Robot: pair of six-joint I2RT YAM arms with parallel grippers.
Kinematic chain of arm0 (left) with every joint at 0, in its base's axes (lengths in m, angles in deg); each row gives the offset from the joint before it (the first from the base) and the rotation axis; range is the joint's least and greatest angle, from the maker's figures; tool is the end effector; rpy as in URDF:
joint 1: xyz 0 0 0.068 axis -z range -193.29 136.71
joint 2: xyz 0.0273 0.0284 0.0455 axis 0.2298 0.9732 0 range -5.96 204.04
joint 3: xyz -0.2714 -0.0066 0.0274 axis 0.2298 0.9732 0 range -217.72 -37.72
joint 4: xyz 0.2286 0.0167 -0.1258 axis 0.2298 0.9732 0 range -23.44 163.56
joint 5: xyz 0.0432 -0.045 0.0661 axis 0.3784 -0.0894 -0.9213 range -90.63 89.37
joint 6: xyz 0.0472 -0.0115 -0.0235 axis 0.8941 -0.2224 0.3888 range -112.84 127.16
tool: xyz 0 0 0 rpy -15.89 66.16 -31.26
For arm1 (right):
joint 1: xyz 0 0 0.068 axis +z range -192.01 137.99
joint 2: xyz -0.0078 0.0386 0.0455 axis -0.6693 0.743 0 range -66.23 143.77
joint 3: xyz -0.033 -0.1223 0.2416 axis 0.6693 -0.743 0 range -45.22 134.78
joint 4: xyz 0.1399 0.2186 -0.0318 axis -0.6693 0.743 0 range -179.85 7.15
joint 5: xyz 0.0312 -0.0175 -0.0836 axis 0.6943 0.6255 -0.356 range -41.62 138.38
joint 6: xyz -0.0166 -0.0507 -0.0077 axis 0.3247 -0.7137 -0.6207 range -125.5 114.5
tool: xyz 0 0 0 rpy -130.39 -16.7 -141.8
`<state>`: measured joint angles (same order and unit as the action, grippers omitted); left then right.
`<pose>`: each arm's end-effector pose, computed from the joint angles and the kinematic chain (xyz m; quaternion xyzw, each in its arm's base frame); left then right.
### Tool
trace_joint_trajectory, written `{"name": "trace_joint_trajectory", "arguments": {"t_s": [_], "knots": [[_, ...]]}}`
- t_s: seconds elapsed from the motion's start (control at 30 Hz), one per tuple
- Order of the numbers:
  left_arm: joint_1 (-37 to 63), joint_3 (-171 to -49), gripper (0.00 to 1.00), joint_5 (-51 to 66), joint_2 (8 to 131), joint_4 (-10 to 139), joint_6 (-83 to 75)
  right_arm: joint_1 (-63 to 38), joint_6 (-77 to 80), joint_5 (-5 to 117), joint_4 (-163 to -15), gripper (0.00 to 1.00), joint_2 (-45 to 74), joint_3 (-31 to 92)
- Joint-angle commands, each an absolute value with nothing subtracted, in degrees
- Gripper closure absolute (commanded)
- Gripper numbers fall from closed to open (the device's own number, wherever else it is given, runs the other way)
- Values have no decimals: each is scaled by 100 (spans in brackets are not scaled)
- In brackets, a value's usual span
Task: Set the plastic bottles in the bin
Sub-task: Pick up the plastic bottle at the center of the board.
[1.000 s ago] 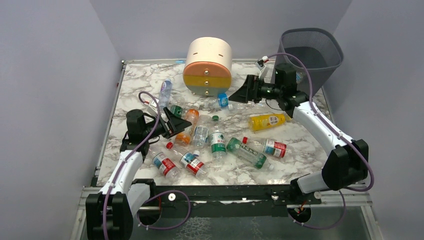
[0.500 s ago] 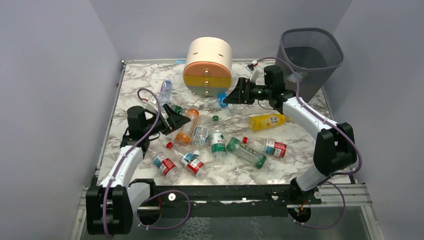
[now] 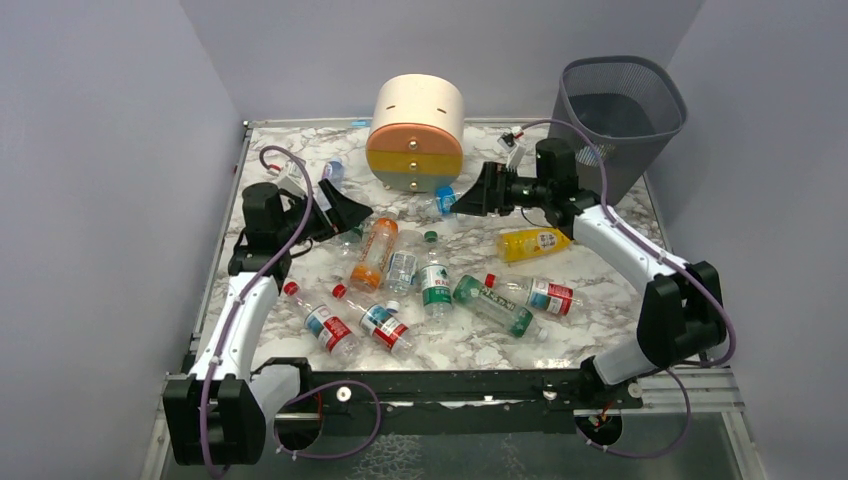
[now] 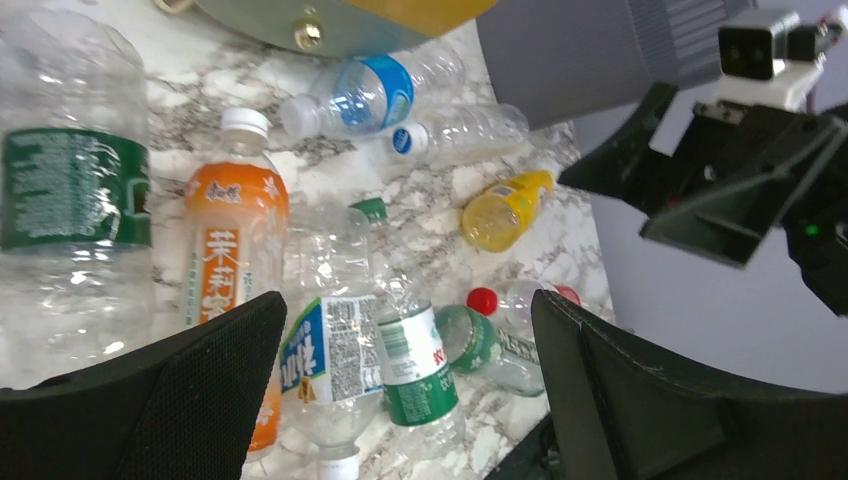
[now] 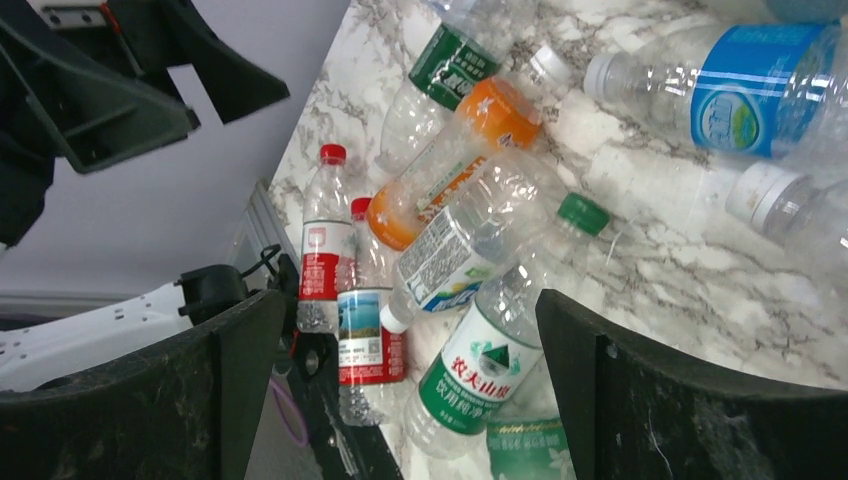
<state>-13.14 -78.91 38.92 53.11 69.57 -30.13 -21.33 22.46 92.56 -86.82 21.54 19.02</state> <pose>0.2306 -0.0232 0.2857 -0.0649 0.7958 -0.4352 0.4161 0.3163 0.1460 0.2900 -0.1473 0.7991 0.4921 0.3122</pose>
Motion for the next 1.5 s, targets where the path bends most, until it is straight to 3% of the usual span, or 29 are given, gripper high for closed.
{"name": "trace_joint_trajectory", "arguments": {"t_s": [0.0,0.47,1.1,1.47], "knots": [[-1284,-8437,1,3083,5323,7820,-2226,-2097,2219,9118,-8722,0,1506,1433],[-1233,-8925,1,1618,6501,8014,-1488,-2092,2436,9206,-8524,0,505,970],[-287,-8934,1,-286,7403,8023,-1437,-2089,2463,9334,-8614,2,551,670],[-182,-9164,1,-706,8162,7723,-1367,-2083,2403,9326,-8554,2,494,658]]}}
